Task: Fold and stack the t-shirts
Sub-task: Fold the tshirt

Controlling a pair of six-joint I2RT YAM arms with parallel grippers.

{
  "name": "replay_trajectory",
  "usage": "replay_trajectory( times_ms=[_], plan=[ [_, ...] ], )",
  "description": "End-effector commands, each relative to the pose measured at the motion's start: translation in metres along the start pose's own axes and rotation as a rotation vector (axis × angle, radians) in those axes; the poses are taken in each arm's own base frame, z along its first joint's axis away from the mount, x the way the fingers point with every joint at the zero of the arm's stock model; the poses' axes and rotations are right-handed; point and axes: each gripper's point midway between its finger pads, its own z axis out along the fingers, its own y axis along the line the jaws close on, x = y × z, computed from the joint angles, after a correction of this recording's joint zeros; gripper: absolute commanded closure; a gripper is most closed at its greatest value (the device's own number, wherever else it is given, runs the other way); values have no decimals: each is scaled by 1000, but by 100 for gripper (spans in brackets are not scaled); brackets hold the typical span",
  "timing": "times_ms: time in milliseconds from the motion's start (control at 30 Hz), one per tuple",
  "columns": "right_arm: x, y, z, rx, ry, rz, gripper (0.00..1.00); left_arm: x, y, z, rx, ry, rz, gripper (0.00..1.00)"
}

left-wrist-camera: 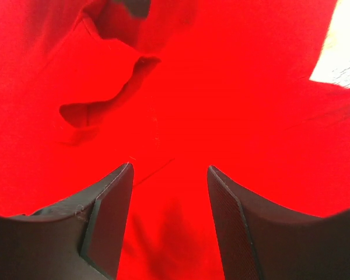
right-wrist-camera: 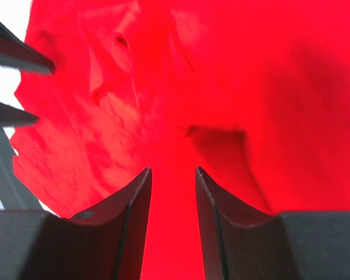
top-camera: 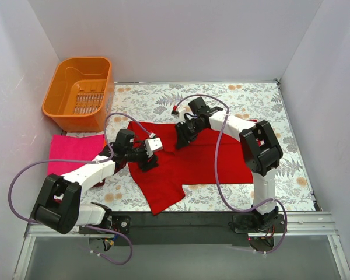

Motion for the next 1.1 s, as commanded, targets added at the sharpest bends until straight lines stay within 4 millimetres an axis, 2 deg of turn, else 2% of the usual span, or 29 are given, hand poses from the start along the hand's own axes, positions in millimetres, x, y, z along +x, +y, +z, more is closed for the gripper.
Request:
replay_trajectory(
  times_ms=[0,100,133,233,400,667,767,900,967,1067],
  plan=[
    [-32,4,4,14,-69,57,57,-24,17,-1,-71,-78,200,48],
    [-31,5,10,3,-60,121,52,-18,18,3,-67,-60,197,50],
    [-31,4,13,-1,-58,134,51,-25,25,4,-94,-82,220,51],
    [-33,5,16,-9,-56,165,51,-23,26,10,-86,-80,236,52],
    [-30,7,25,-25,-38,193,51,-23,24,20,-60,-72,246,54],
    [-25,14,30,-62,-23,218,55,-8,26,31,-46,-30,247,56],
    [-23,11,32,-58,-17,225,57,-7,32,35,-69,-22,235,57],
    [-19,9,33,-52,-9,227,71,-5,41,38,-101,-9,227,59],
    [-19,9,33,-51,-9,219,74,-4,45,39,-113,-7,225,60],
    [-20,8,33,-50,-11,220,81,-5,47,40,-120,-5,224,68]
  ],
)
